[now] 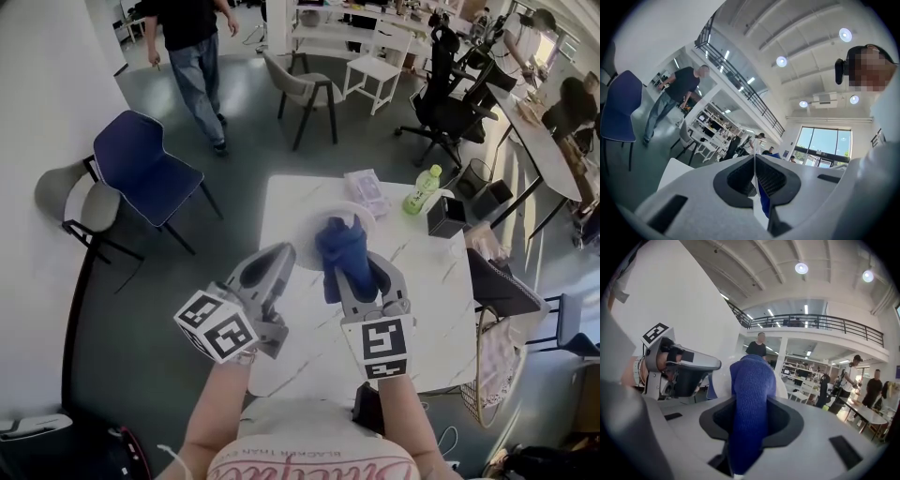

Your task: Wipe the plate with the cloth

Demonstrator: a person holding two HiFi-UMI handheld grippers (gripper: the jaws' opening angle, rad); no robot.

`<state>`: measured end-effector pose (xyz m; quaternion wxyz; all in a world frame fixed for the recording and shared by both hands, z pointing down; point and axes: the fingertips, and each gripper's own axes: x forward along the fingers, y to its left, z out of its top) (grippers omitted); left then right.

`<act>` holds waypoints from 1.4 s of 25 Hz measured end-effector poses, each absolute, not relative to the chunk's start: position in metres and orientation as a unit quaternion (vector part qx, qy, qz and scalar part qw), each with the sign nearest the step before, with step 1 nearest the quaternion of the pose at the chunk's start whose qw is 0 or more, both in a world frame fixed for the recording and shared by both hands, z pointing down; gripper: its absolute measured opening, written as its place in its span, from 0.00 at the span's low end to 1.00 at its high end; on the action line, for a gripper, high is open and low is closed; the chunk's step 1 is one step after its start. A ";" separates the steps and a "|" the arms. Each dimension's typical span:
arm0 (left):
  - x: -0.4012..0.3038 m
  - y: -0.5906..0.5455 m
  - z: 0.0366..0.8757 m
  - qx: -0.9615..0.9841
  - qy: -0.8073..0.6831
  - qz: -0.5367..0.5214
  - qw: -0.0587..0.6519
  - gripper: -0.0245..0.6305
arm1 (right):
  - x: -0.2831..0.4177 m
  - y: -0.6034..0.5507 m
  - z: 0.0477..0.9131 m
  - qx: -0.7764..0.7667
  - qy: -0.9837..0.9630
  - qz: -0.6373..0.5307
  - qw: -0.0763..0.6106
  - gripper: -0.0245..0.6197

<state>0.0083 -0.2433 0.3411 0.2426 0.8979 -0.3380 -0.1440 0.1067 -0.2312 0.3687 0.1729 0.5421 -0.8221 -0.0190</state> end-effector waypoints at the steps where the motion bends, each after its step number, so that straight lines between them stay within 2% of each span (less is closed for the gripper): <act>1: 0.008 -0.243 0.342 0.898 -0.337 -0.144 0.242 0.05 | 0.117 -0.233 0.372 0.552 -0.815 -0.015 0.176 0.23; 8: 0.005 -0.240 0.340 0.902 -0.344 -0.134 0.225 0.05 | 0.189 -0.240 0.382 0.625 -0.758 0.010 0.187 0.23; 11: 0.005 -0.239 0.339 0.912 -0.342 -0.119 0.191 0.05 | 0.204 -0.238 0.377 0.639 -0.747 0.013 0.182 0.23; 13: 0.008 -0.235 0.338 0.928 -0.334 -0.096 0.134 0.05 | 0.208 -0.236 0.373 0.640 -0.749 0.011 0.174 0.23; 17: 0.020 -0.221 0.338 0.944 -0.329 -0.015 -0.034 0.05 | 0.209 -0.228 0.358 0.625 -0.765 0.001 0.155 0.23; 21: 0.031 -0.208 0.336 0.933 -0.313 0.038 -0.171 0.05 | 0.207 -0.222 0.340 0.602 -0.788 0.002 0.127 0.23; 30: 0.043 -0.184 0.344 0.879 -0.278 0.110 -0.372 0.05 | 0.180 -0.203 0.302 0.494 -0.863 -0.035 0.100 0.23; 35: 0.052 -0.172 0.345 0.854 -0.249 0.129 -0.439 0.05 | 0.132 -0.185 0.290 0.386 -0.902 -0.101 0.164 0.23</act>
